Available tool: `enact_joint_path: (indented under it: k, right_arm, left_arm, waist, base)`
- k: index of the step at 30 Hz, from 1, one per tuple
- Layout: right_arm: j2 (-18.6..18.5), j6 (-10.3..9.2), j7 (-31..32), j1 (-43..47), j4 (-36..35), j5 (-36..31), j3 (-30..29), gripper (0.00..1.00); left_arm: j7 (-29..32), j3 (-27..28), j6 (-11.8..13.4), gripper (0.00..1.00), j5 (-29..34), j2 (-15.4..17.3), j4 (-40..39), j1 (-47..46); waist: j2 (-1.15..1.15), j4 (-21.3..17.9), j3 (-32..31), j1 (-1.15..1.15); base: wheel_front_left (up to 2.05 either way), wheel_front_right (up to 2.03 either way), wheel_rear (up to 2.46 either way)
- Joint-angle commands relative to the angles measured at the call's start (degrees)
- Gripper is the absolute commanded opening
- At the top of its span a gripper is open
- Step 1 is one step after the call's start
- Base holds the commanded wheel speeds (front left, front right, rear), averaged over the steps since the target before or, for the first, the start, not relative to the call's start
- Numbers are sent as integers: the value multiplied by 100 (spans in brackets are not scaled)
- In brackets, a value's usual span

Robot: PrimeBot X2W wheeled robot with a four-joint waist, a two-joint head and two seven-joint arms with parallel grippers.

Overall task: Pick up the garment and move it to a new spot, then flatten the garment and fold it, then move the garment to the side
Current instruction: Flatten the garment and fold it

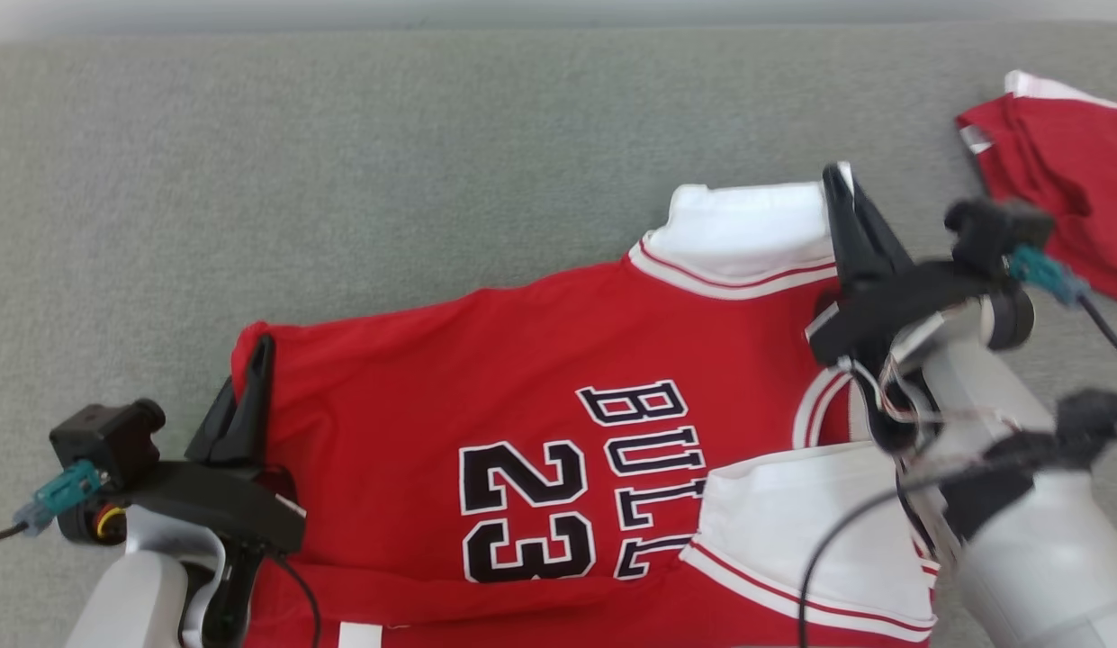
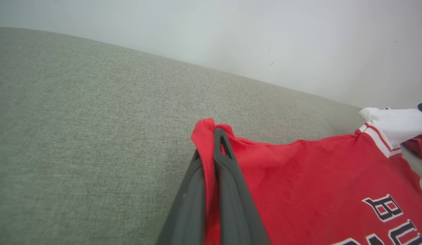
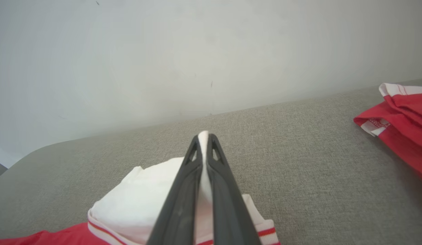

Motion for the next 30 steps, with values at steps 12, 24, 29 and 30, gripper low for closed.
enact_joint_path:
  k: [12,24,29,30]
  right_arm:
    - [-902,4,-37,2156,-2438,986,463,0]
    - [-934,4,-39,3854,-3452,1033,-43,0]
    - [-901,4,91,4197,-3515,884,-101,0]
    - [-892,4,115,4250,-3493,832,-125,0]
  left_arm:
    - [-179,117,51,0,-154,132,25,548]
    - [-581,79,57,0,-110,131,156,1191]
    - [-691,23,17,0,-104,79,375,1294]
    - [-725,-6,45,0,-23,108,420,1310]
  waist:
    - [0,-302,-438,1]
    - [0,-212,-678,1]
    - [0,-215,-783,1]
    - [0,-225,-804,1]
  base:
    - [0,0,0]
    - [0,0,0]
    - [0,0,0]
    - [0,0,0]
